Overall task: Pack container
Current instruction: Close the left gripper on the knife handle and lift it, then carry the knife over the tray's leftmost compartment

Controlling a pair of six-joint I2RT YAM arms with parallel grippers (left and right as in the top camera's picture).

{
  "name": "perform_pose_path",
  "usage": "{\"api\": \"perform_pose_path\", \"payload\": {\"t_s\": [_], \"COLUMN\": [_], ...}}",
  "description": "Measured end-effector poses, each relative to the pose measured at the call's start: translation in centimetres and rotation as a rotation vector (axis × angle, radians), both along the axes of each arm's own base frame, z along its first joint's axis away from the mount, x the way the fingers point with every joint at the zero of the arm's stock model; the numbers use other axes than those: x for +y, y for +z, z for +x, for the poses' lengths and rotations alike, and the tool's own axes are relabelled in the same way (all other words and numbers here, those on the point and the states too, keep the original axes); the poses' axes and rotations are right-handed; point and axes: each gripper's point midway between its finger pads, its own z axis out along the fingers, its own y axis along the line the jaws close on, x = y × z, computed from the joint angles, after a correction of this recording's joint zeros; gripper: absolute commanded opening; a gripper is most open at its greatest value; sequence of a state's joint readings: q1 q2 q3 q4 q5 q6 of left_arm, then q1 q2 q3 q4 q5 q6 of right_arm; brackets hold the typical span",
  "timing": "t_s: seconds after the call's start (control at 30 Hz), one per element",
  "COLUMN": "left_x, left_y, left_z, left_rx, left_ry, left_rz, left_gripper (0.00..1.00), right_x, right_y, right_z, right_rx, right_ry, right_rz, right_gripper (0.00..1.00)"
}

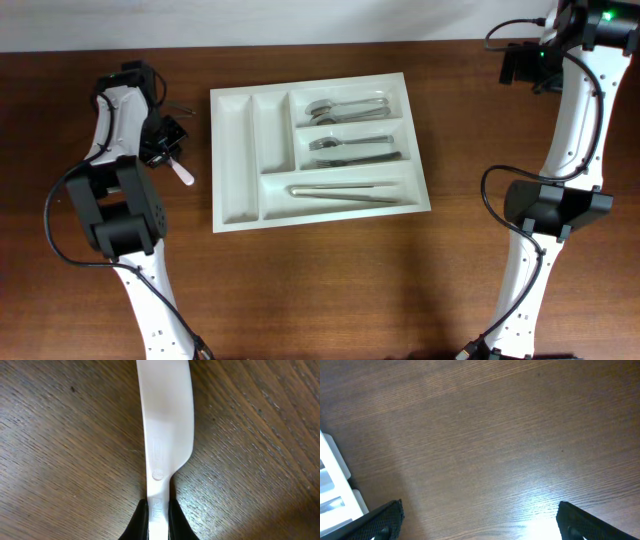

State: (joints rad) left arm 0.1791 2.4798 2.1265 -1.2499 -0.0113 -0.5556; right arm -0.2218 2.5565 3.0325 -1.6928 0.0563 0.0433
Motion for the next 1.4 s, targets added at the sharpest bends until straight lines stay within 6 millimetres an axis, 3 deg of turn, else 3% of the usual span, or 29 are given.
{"api": "perform_pose_path", "payload": {"t_s": [0.73,1.07,1.4], "left_x": [0.5,1.0,0.2], "left_y": [0.2,4.6,5.6], "left_z": [-0.4,2.4,2.0], "left_rx": [0.012,-0.097,-0.088], "left_ry": [0.026,0.021,-0.113], "left_rz": [-0.005,0.015,0.015], "left_gripper": [0.02,0.02,0.02], "right_x": [0.0,0.0,0.0], "right_y": [0.0,0.0,0.0], "right_z": [0.0,0.0,0.0], "right_rx": [0.0,0.0,0.0], "right_ry": [0.0,-0.001,0.0], "right_rz": [0.0,0.0,0.0], "right_gripper": [0.99,0.99,0.99]}}
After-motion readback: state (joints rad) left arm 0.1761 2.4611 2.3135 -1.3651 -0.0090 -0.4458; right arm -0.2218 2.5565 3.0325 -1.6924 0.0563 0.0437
